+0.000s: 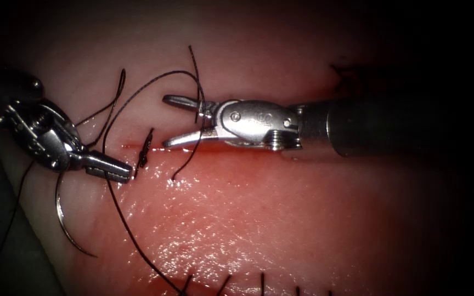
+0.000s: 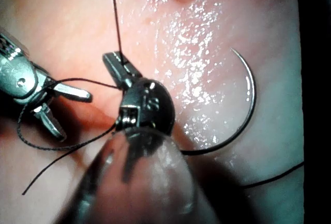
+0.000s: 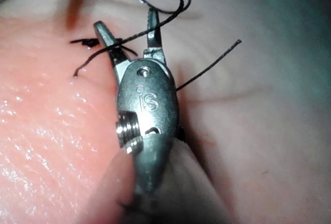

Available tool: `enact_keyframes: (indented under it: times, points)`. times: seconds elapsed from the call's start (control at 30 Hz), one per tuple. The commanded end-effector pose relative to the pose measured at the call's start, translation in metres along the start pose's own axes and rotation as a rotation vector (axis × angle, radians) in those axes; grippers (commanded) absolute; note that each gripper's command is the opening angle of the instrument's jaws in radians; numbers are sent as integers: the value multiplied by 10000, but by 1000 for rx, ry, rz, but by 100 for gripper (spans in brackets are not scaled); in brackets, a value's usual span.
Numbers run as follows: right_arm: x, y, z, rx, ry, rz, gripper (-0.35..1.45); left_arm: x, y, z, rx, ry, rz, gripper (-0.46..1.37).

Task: Wound Closure
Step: Wrap the suture twice counter-clockwise around the right gripper

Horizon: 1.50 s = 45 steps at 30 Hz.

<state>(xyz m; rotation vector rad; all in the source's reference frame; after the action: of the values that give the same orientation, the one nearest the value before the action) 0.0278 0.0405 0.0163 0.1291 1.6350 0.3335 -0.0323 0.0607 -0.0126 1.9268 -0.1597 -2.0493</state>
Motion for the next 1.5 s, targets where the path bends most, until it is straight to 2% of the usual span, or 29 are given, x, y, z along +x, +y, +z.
enact_keyframes:
  times: [0.03, 0.07, 0.13, 0.2, 0.27, 0.4, 0.5, 0.67, 0.8, 0.97, 1.17, 1.2, 1.27, 1.33, 1.37, 1.5]
  points:
    - [1, 0, 0, -3, 3, 2, 66, -2, 0, 0, -4, 14, -10, -35]
    - [4, 0, 1, 0, 5, 4, 49, -4, 0, 1, -6, 28, -16, -35]
    - [6, 0, 2, 2, 7, 6, 33, -6, 0, 2, -7, 42, -22, -35]
    - [8, 0, 4, 21, 18, 8, 3, -9, 0, 3, -8, 56, -28, -35]
    - [9, -1, 7, 32, 25, 9, -9, -11, 0, 3, -9, 64, -39, -35]
    - [12, -4, 11, 55, 39, 7, -15, -14, 0, 4, -11, 74, -45, -35]
    - [15, -6, 14, 61, 43, 3, -11, -18, -1, 4, -12, 79, -51, -35]
    - [22, -8, 19, 55, 49, -4, -22, -25, 0, 7, -11, 85, -57, -35]
    - [29, -5, 26, 35, 74, 3, -12, -27, 0, 13, -9, 84, -58, -35]
    - [35, 3, 27, 3, 97, -29, -8, -22, 1, 22, -3, 81, -58, -35]
    - [33, 7, 33, -41, 79, -29, 22, -12, 3, 34, 4, 86, -57, -35]
    - [33, 7, 35, -43, 78, -29, 31, -11, 3, 36, 5, 86, -57, -35]
    - [32, 7, 39, -58, 71, -36, 60, -9, 3, 40, 7, 87, -57, -35]
    - [31, 5, 46, -116, 37, -7, 109, -7, 3, 46, 7, 90, -64, -35]
    - [30, 4, 50, -134, 29, 13, 118, -7, 3, 48, 8, 91, -64, -35]
    - [27, 1, 54, -172, 14, 39, 124, -5, 3, 53, 10, 96, -64, -35]
